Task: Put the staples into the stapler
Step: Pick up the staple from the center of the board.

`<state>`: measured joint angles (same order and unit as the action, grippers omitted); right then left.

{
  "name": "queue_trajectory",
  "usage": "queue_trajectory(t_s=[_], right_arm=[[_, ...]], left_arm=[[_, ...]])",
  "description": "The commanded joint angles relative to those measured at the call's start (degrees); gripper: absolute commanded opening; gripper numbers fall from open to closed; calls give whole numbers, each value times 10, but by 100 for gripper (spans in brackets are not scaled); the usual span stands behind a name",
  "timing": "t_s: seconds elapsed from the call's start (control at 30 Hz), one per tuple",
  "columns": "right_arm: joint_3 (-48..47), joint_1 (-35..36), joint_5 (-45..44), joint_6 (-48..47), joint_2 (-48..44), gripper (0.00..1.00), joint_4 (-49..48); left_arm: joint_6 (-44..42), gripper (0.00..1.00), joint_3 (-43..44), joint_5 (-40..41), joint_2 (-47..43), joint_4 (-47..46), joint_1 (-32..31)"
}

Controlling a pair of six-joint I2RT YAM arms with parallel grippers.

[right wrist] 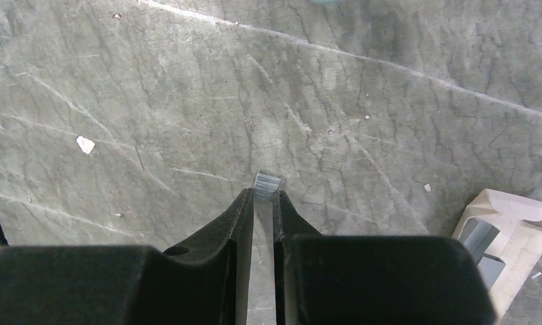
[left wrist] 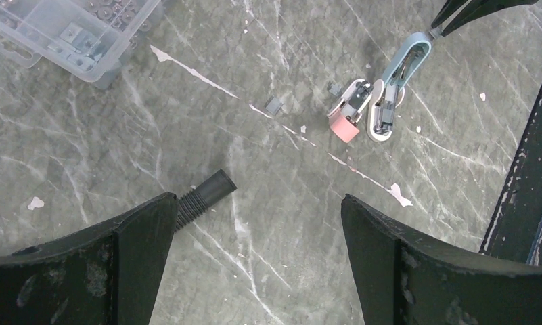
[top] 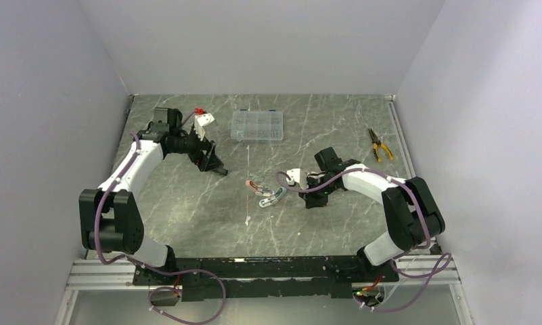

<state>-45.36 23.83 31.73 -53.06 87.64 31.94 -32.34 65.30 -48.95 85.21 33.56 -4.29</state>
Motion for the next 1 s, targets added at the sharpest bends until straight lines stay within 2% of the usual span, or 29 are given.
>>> queue_trajectory(t_s=[0.0,0.3,0.5,0.97], right_arm=[[3,3,2,-27,-11,11,-24],[20,3,-8,1,-11,24,-51],[33,3,-14,28,-11,42,-64],[40,-3,-15,31,-4,33,-62]], left_arm=[[3,95,25,3,4,-3,3],[9,95,20,12,-1,-12,3],[8,95,16,10,-10,-11,3],[5,95,11,8,-24,-6,3]])
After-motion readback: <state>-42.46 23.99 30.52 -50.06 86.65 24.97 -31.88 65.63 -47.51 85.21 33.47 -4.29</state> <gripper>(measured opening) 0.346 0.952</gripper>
